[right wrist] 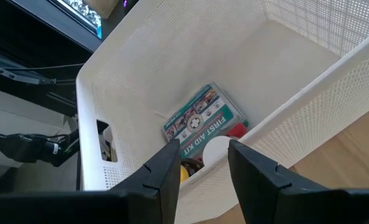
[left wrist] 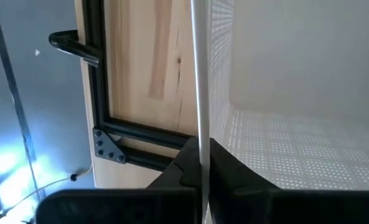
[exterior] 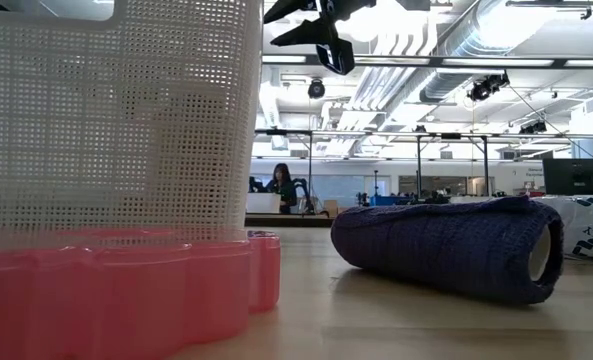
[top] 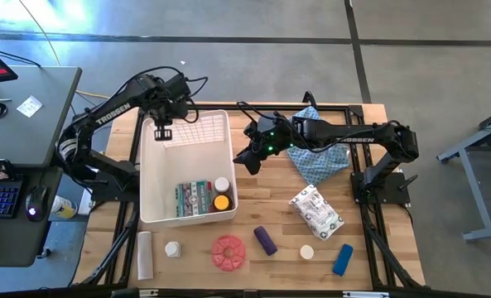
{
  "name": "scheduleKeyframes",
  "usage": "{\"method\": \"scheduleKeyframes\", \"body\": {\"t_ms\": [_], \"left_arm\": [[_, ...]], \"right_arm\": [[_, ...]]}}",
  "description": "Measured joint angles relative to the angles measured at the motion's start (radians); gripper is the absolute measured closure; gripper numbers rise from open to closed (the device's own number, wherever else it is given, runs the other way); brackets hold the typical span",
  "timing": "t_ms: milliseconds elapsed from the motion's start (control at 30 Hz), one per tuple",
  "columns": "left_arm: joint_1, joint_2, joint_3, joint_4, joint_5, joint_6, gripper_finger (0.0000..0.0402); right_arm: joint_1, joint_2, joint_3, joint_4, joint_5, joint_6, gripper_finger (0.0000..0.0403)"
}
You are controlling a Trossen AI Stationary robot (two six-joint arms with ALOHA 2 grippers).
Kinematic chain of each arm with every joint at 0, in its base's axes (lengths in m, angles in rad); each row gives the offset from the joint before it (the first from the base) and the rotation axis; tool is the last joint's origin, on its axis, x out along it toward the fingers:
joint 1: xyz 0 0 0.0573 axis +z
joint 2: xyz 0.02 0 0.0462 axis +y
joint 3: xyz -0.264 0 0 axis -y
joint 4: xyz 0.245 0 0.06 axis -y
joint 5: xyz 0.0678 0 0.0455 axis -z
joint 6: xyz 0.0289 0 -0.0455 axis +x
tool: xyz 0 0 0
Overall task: Pick & place medical supplies in basket/bin
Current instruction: Adjust the white bin
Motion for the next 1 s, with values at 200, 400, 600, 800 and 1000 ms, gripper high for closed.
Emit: {"method": "scheduleKeyframes", "body": {"t_ms": [200,400,600,800,1000], "left_arm": [[0.000,0.000,0.000,-0.006,0.007,0.095,0.0366],[0.000,0.000,0.000,0.007,0.018,0.172,0.0366],[0.000,0.000,0.000,0.008,0.018,0.225,0.0366],[0.000,0.000,0.000,0.004,0.001,0.244,0.0366],[0.000,0.000,0.000,0.010,-0.018,0.266,0.0366]], "right_arm": [[0.000,0.000,0.000,0.000,0.000,0.000,0.0277],[0.000,0.000,0.000,0.000,0.000,0.000,0.0277],[0.000,0.000,0.000,-0.001,0.000,0.000,0.0277],[0.000,0.000,0.000,-0.001,0.000,0.000,0.0277],[0.000,0.000,0.000,-0.008,0.000,-0.002,0.0277]]}}
